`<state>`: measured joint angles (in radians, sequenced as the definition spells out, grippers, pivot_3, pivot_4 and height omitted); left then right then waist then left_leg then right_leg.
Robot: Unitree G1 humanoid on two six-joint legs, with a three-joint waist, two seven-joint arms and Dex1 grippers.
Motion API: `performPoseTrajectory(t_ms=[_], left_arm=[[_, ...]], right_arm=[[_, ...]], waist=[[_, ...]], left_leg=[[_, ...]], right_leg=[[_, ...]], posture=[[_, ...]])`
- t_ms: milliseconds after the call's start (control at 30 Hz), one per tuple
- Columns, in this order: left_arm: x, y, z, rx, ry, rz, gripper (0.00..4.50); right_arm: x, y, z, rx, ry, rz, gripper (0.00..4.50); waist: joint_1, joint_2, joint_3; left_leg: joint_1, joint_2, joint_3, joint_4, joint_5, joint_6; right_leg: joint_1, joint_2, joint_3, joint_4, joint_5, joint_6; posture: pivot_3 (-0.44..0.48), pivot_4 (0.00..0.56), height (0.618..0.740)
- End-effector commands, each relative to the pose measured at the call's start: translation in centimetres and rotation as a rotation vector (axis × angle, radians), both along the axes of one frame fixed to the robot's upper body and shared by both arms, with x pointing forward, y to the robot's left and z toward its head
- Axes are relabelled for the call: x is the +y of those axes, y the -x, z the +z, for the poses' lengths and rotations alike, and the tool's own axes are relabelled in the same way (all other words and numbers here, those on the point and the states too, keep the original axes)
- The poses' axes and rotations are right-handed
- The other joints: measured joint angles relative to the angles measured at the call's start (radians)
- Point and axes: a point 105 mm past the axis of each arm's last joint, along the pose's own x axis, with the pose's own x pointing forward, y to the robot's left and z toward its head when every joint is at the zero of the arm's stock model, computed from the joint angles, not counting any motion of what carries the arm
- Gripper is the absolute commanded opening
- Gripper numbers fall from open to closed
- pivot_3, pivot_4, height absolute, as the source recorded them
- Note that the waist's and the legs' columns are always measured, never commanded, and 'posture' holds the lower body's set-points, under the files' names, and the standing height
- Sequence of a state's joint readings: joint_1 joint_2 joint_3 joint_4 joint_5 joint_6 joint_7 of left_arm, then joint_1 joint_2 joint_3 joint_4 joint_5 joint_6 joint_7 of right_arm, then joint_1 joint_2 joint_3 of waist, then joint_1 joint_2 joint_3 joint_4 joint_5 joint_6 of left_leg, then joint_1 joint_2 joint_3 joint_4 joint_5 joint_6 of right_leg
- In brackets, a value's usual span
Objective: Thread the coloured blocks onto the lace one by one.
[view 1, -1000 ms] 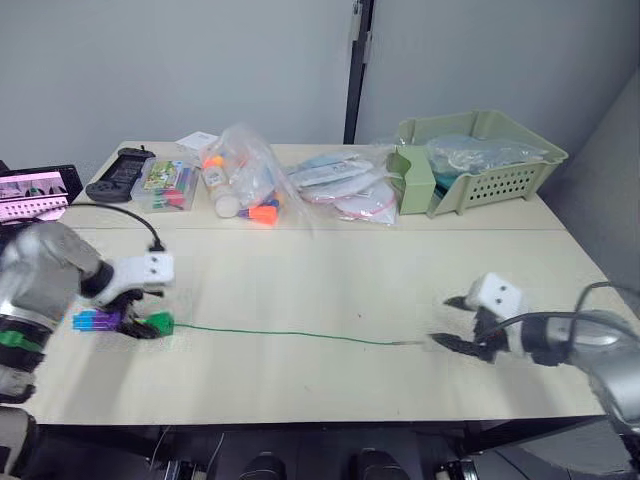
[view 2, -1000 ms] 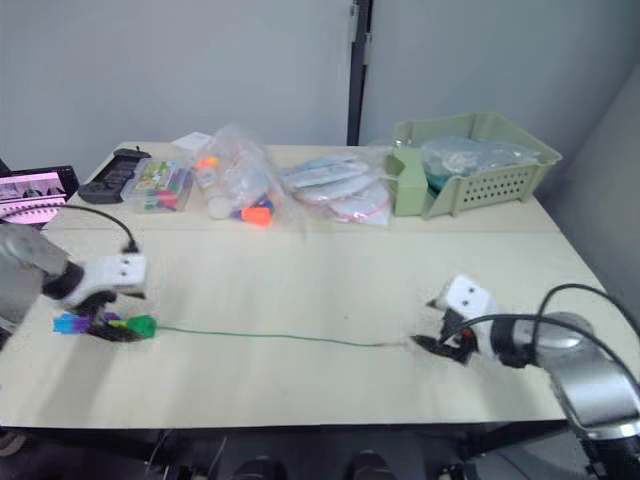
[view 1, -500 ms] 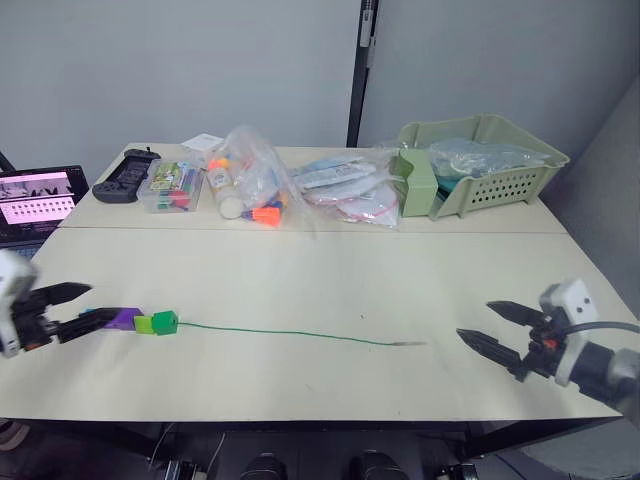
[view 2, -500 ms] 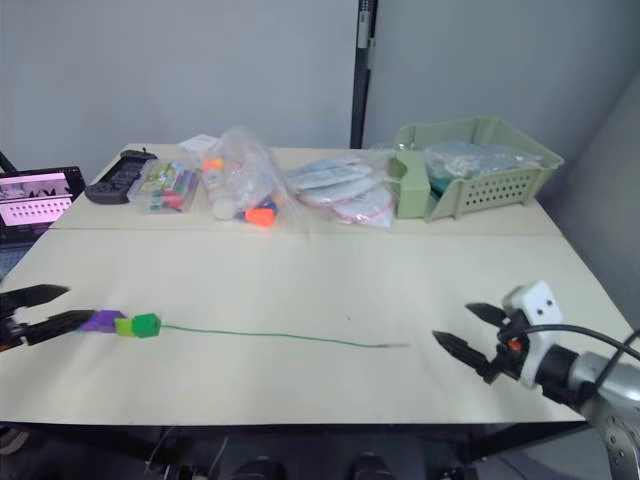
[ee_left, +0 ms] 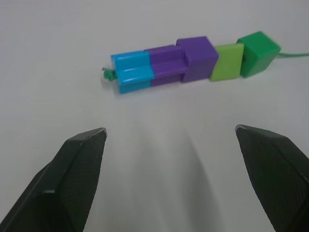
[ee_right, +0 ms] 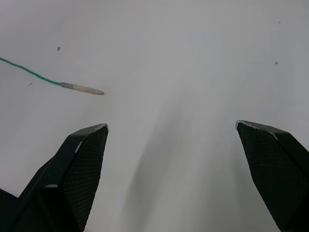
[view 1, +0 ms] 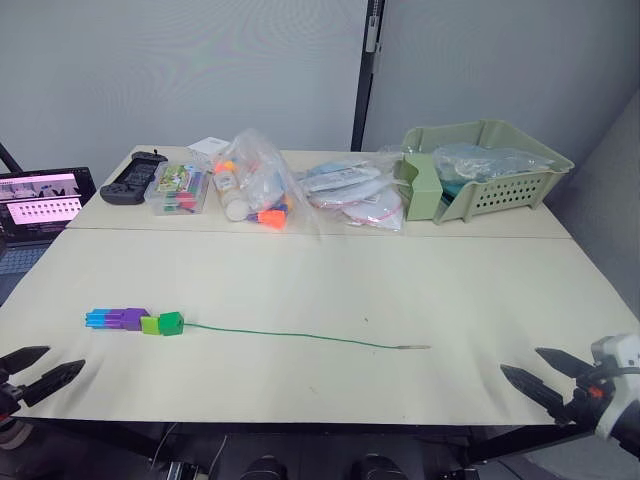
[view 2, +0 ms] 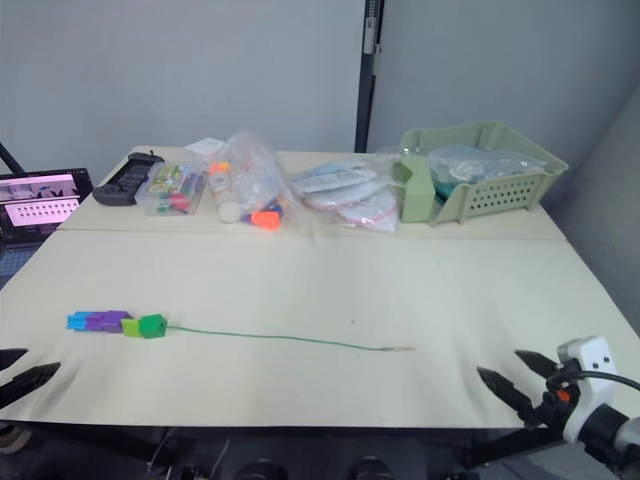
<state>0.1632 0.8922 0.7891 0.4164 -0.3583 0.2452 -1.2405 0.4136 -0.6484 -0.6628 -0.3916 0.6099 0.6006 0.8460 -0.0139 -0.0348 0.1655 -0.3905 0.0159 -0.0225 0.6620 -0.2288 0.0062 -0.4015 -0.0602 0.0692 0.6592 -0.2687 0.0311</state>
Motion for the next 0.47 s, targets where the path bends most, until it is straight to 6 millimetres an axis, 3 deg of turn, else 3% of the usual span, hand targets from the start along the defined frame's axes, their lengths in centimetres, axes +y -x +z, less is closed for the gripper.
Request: performPoseTrajectory(t_ms=[33,467], left_arm=[[-0.37,-0.47,0.66,-0.041,-0.015,-0.016,4.50],[-1.36,-0.83,0.05,-0.022,-0.014,-0.047,4.50]], right_arm=[[-0.27,-0.11,0.82,-0.054,0.017,-0.003,4.46],[-0.32,-0.25,0.10,-0.050,0.004,-0.020,4.46]], waist=[[0.000,0.000,0.000],[-0.002,0.000,0.000]], left_leg=[[0.000,0.000,0.000,0.000,0.000,0.000],[-0.001,0.001,0.001,-0.003,0.000,0.000]], right_leg=[[0.000,0.000,0.000,0.000,0.000,0.000],[0.000,-0.001,0.001,-0.003,0.000,0.000]], posture=[[0.000,0.150,0.740],[0.000,0.150,0.740]])
